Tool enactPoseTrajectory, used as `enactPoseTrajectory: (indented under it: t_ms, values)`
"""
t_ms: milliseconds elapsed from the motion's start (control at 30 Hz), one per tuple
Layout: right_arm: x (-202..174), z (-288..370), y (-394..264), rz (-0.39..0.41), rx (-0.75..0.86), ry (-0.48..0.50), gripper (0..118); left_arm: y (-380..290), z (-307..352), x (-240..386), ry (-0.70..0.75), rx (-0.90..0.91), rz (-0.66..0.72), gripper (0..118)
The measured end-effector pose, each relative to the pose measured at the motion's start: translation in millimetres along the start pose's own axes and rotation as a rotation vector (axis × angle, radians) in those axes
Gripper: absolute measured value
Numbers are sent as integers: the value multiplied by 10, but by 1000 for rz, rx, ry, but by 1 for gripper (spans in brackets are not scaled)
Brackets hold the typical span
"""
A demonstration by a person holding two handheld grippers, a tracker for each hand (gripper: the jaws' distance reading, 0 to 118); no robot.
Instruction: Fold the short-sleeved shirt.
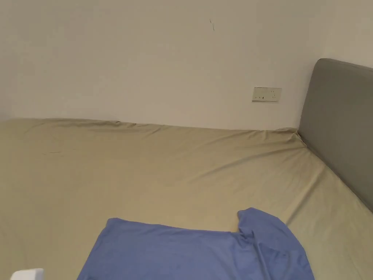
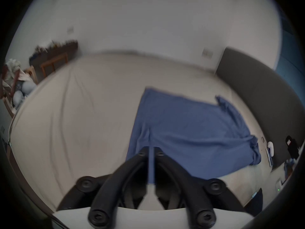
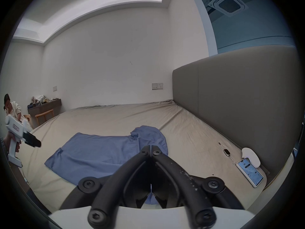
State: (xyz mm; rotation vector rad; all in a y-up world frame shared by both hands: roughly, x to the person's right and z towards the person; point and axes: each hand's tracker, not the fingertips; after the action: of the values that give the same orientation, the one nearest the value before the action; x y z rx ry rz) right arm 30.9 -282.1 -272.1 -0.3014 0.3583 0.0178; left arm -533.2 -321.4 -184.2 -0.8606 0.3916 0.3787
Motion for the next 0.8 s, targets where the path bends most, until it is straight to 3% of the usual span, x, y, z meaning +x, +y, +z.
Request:
enactPoseTrajectory:
  t_ms: [67,100,133,167,200,233,267,300,333,367,400,433,600,633,667,733,767,800]
  values:
    - [23,-73,-26,-3,-29,-4,1,-3,-298,-59,32,-95,0,103]
    - [28,-112,-48,-5,-43,-6,1,-28,-446,-97,41,-121,-8,108]
    - [36,-151,-70,-5,-59,-11,1,-89,-474,-109,65,-159,-2,102]
    - [58,-182,-95,-2,-83,-13,2,-127,-536,-126,75,-177,7,82]
    - [74,-240,-127,2,-115,-17,4,-173,-583,-137,75,-171,17,70]
    - [93,-306,-163,3,-149,-32,6,-220,-613,-140,71,-182,32,61]
    - [115,-373,-192,0,-186,-40,6,-281,-622,-139,66,-190,47,61]
    - [177,-496,-261,-11,-260,-38,18,-333,-645,-135,54,-196,58,42]
    - [204,-603,-305,-14,-320,-48,39,-363,-630,-123,70,-179,53,31]
    - [230,-710,-353,-11,-377,-59,75,-365,-596,-112,83,-150,45,25]
    - [267,-845,-423,-11,-450,-50,91,-367,-550,-74,69,-150,47,14]
    - [282,-931,-423,-18,-498,-33,92,-362,-542,-80,7,-142,75,4]
    - [376,-1363,-743,-37,-738,-7,89,-374,-436,29,48,-133,15,4]
    - [375,-1420,-799,-41,-780,-14,80,-370,-420,23,41,-135,23,4]
    - [371,-1448,-827,-54,-797,-2,60,-365,-428,34,32,-134,33,4]
    - [371,-1417,-791,-28,-750,-18,42,-344,-357,40,20,-129,47,4]
    - [403,-1398,-723,-39,-743,27,15,-332,-316,42,16,-126,46,3]
    - [454,-1385,-668,-115,-720,138,15,-344,-317,-4,9,-123,42,3]
